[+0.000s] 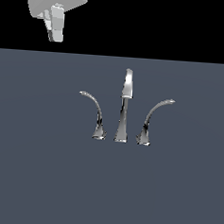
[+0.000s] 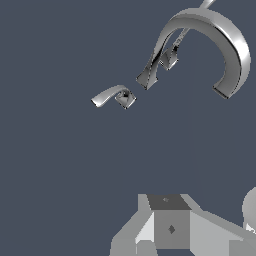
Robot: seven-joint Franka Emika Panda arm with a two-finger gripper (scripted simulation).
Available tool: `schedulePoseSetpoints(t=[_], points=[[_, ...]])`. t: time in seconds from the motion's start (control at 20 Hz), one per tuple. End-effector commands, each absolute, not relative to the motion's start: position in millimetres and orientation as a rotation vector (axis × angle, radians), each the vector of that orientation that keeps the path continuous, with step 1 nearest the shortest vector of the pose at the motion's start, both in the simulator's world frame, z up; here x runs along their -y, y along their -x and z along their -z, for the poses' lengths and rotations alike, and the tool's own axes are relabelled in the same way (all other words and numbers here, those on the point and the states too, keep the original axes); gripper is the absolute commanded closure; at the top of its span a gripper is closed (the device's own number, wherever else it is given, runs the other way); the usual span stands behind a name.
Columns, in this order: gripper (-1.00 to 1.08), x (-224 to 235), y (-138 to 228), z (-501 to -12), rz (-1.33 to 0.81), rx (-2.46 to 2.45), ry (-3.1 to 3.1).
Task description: Turn on the faucet by rotating a designated handle.
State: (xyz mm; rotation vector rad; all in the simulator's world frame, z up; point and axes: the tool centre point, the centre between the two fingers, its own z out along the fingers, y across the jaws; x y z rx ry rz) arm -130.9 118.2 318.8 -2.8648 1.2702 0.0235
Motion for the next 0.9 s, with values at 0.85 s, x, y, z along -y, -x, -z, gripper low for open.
schedulePoseSetpoints(t=[0.85], points=[[1.08, -119.7, 53.2, -246.1, -0.015, -1.819, 2.55]])
